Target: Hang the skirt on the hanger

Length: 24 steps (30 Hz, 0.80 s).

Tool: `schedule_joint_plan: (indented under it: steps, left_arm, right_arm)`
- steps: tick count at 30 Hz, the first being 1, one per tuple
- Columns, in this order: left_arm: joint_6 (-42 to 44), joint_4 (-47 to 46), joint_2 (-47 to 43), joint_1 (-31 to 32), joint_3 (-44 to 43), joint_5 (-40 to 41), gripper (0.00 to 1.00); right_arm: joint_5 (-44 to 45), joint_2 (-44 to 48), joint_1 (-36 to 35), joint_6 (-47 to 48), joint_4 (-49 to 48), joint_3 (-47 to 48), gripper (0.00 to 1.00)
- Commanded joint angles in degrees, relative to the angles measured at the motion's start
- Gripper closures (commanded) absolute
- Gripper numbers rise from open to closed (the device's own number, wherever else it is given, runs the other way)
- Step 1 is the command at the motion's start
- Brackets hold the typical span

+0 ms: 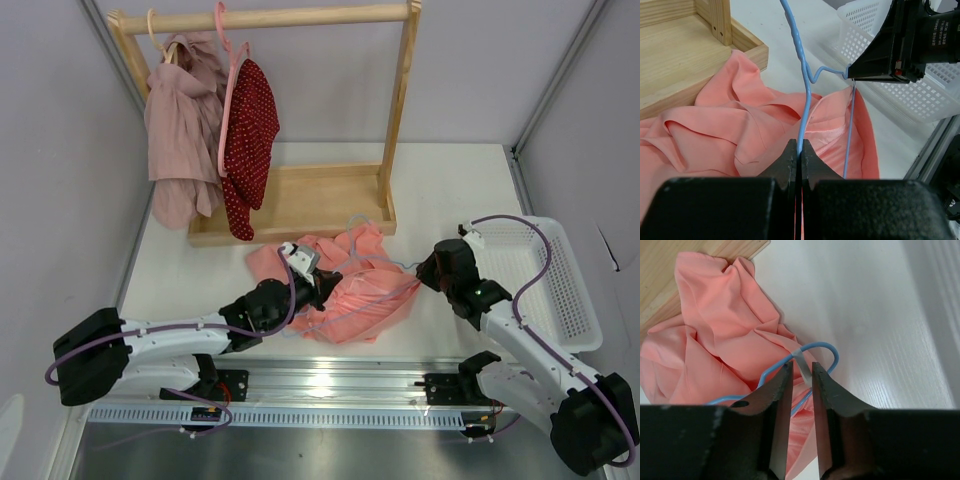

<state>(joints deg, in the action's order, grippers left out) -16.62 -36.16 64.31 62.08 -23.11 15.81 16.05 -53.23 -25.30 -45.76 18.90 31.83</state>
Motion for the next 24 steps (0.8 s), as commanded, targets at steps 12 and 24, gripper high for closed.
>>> schedule_joint_plan:
  steps: [12, 24]
  left_arm:
    - [-1.83, -1.81, 0.99, 0.05, -3.34, -1.4, 1.0]
    - [-2.45, -2.95, 3.97, 0.14, -4.31, -2.19, 1.0]
  right_arm:
    - [-1.55, 0.23, 0.25, 0.85, -5.45, -0.19, 1.0]
    - [-2.52, 1.73, -1.95, 0.49, -4.22, -0.11, 1.0]
